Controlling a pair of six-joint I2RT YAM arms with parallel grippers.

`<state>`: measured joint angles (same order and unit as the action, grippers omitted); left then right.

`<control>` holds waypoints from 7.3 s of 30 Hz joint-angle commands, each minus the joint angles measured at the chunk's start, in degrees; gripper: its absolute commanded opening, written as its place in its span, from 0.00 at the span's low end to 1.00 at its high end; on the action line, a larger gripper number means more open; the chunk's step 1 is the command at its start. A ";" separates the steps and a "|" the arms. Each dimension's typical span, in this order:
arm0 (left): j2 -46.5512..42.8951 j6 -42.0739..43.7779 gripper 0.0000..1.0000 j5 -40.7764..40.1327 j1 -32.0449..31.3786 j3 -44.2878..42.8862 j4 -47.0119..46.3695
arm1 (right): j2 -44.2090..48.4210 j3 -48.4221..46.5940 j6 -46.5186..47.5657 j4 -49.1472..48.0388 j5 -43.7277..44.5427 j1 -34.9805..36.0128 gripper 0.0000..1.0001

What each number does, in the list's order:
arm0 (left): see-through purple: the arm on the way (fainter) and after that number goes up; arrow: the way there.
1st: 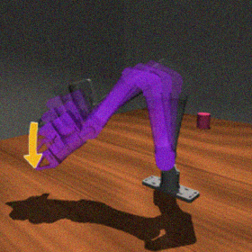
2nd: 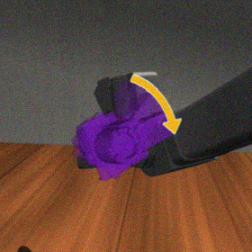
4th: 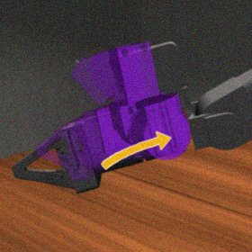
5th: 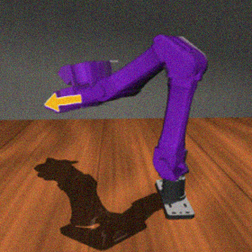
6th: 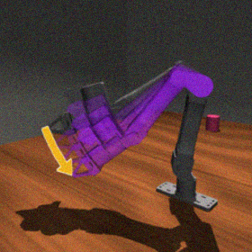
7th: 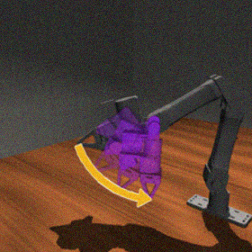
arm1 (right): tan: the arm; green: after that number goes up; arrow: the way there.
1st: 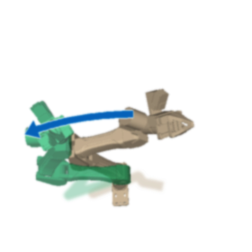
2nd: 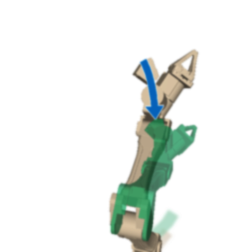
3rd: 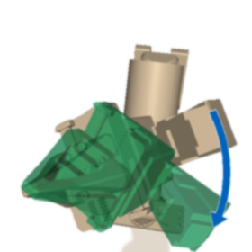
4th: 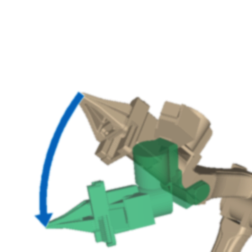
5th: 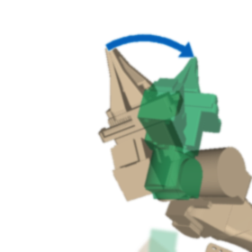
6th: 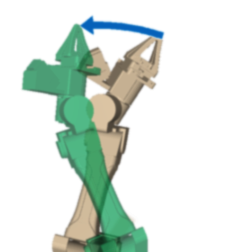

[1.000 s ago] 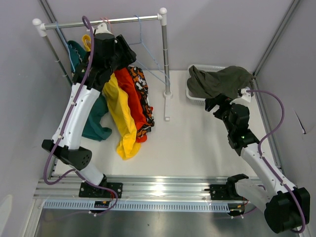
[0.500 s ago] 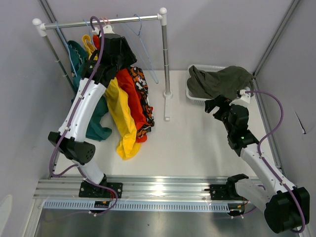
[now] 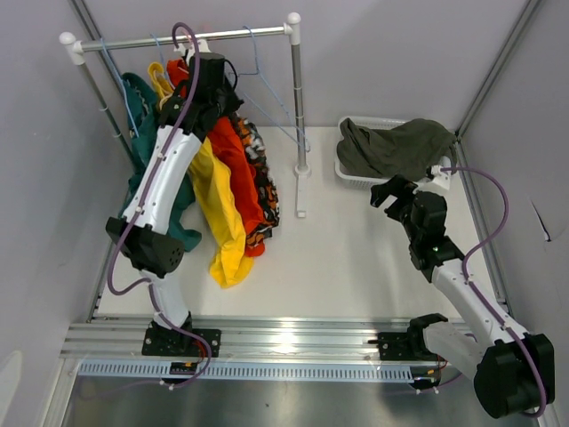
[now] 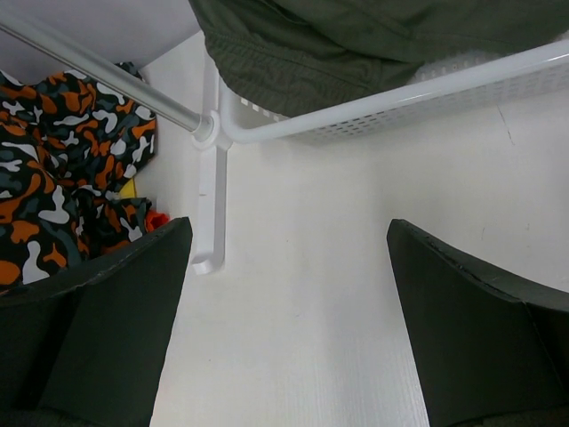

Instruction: Remove the shorts from the hanger

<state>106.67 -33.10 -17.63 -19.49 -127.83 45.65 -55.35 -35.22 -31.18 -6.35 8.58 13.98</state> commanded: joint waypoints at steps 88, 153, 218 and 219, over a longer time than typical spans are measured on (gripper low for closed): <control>-28.72 -5.75 0.00 33.46 0.85 18.69 0.13 | -41.62 -50.43 3.07 -5.69 5.84 33.48 0.00; -9.29 -7.24 0.11 26.59 4.98 16.65 -11.55 | -50.82 -45.03 -13.02 -23.73 -18.77 -15.19 0.81; -3.67 2.87 0.58 4.62 6.83 -1.01 -2.14 | 9.74 -7.49 4.20 -0.07 -14.91 -9.41 0.99; -3.23 2.78 0.56 4.62 6.92 -1.28 -2.06 | 9.82 -7.32 4.28 -0.07 -14.91 -9.41 0.99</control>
<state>102.45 -30.98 -12.38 -13.17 -126.04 45.84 -46.15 -42.94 -28.40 -5.61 -6.72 4.75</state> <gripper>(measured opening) 0.589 0.993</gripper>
